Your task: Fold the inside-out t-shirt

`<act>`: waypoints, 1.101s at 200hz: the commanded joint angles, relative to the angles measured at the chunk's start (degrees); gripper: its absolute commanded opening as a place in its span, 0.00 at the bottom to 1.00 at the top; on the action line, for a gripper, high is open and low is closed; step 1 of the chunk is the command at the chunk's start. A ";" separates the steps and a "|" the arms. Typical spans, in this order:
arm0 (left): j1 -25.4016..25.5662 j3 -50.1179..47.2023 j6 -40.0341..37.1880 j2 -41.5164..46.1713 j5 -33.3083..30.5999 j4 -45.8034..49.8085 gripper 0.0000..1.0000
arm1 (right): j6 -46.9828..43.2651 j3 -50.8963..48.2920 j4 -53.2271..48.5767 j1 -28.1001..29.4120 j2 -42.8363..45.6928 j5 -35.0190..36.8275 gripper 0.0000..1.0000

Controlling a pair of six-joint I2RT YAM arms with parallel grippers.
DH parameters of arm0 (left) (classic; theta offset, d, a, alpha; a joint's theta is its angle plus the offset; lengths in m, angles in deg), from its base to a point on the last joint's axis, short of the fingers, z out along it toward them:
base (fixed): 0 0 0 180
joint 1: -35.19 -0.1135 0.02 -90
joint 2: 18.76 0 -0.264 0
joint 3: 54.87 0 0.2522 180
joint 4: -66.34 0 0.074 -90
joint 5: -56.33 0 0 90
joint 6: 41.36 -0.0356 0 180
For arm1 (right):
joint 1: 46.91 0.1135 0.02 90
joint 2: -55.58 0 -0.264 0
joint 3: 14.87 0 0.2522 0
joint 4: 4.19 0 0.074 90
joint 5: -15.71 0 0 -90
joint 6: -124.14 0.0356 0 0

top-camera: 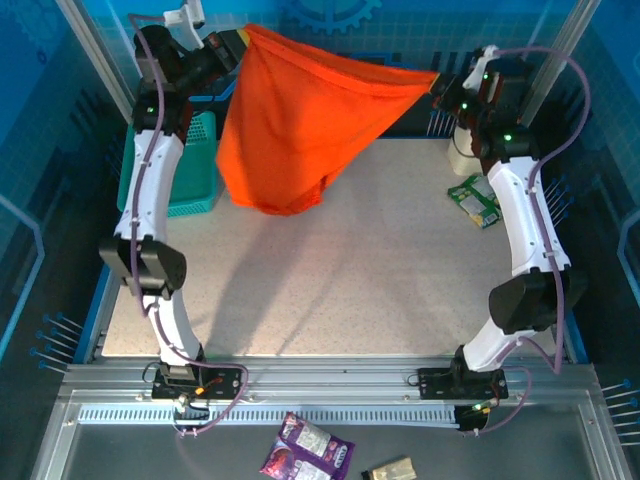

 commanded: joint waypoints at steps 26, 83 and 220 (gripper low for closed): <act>-0.72 10.63 1.99 4.82 5.11 -1.64 0.00 | 1.14 4.82 6.95 -1.35 6.96 -2.33 0.00; -0.63 -40.62 -5.17 33.63 2.06 -4.77 0.00 | -0.53 -22.58 3.42 0.93 22.92 -6.50 0.00; 11.62 -104.30 -0.26 54.93 -8.90 9.93 0.04 | -4.88 -61.56 -6.01 8.54 16.62 3.59 0.00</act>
